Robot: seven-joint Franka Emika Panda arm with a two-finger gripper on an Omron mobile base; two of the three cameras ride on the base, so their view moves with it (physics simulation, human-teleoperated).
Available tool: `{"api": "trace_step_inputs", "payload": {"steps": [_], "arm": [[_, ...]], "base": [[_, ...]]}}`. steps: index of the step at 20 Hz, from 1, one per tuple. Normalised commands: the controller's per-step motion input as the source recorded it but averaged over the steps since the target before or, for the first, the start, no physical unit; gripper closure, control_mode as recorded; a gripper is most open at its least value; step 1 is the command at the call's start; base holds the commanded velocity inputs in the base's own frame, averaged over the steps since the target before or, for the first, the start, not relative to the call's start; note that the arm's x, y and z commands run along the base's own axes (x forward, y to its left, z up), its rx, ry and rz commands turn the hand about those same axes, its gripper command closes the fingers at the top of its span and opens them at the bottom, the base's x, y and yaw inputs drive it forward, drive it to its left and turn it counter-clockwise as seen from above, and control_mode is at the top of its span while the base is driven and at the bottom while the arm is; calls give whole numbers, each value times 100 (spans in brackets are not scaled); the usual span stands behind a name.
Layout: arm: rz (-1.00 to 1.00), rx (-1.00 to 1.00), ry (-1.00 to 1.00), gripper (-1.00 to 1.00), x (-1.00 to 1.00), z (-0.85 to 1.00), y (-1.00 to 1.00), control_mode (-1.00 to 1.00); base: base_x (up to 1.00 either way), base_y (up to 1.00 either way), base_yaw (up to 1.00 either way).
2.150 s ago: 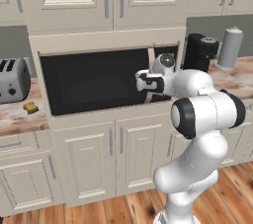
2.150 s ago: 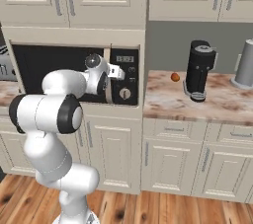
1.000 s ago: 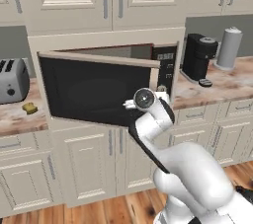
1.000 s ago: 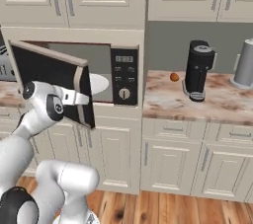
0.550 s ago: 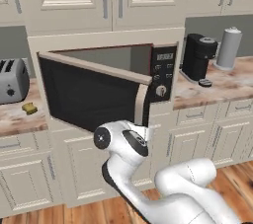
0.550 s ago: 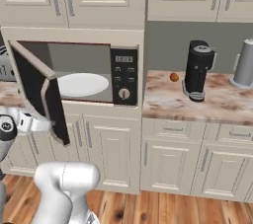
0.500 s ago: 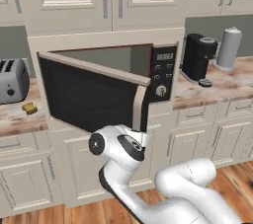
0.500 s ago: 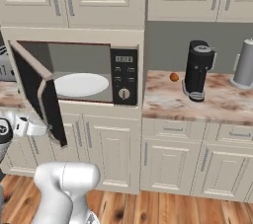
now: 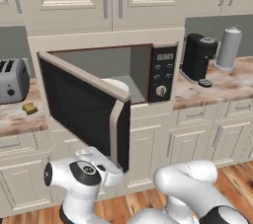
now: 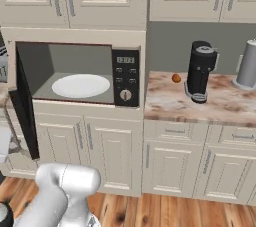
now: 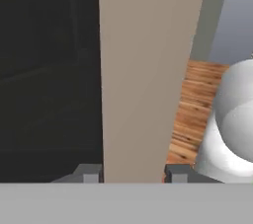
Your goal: Place the sponge inside the microwave to prepare for sanitizing.
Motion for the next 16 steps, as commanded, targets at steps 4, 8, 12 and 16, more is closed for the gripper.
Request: {"api": "trace_step_inputs", "payload": {"steps": [4,8,12,16], "arm": [[-24,-1,0,100,-36,-4,100,-100],[-20,-1,0,100,-24,-23,100,-100],[-18,-1,0,100,-25,-32,100,-100],[-16,0,0,100,-24,-43,100,-100]], "base": [[0,0,0],[0,0,0],[0,0,0],[0,0,0]]}}
